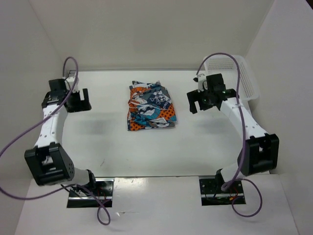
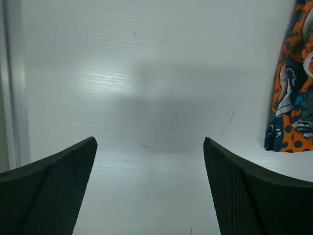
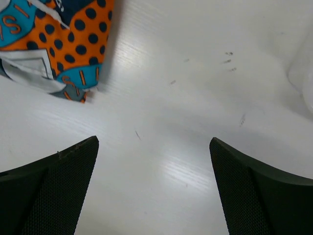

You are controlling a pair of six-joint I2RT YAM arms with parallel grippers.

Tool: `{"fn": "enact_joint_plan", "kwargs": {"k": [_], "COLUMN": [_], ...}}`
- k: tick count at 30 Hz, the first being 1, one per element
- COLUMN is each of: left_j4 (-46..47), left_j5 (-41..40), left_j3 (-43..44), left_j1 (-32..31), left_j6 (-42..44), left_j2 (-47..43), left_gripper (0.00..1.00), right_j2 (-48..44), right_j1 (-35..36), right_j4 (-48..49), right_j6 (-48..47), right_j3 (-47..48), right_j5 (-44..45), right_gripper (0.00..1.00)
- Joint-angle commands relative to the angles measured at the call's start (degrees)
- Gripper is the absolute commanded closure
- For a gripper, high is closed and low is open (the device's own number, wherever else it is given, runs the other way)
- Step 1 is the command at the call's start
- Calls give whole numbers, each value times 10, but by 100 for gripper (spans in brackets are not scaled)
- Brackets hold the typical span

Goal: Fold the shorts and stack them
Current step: Fold the shorts

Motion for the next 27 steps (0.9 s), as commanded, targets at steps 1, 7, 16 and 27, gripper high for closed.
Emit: {"fn": "enact_joint_plan", "kwargs": {"k": [1, 7, 16, 27], "left_j4": [34, 50, 55, 60], "left_j5": [44, 77, 141, 152], "left_j3": [-56, -125, -155, -166], "left_j1": [38, 72, 91, 91], "left_j6": [3, 3, 3, 3], "left_j2": [-88, -179, -232, -263], "left_gripper": [4, 1, 1, 1], "right_j2": [-83, -215, -381, -469], "right_j1": [-6, -47, -74, -101], "right_j4": [-14, -46, -52, 1], "right_j6": [-32, -37, 24, 106], "right_j3": [-28, -80, -111, -143], "right_j5": [16, 11, 66, 156], "right_gripper": [1, 1, 1, 1]}}
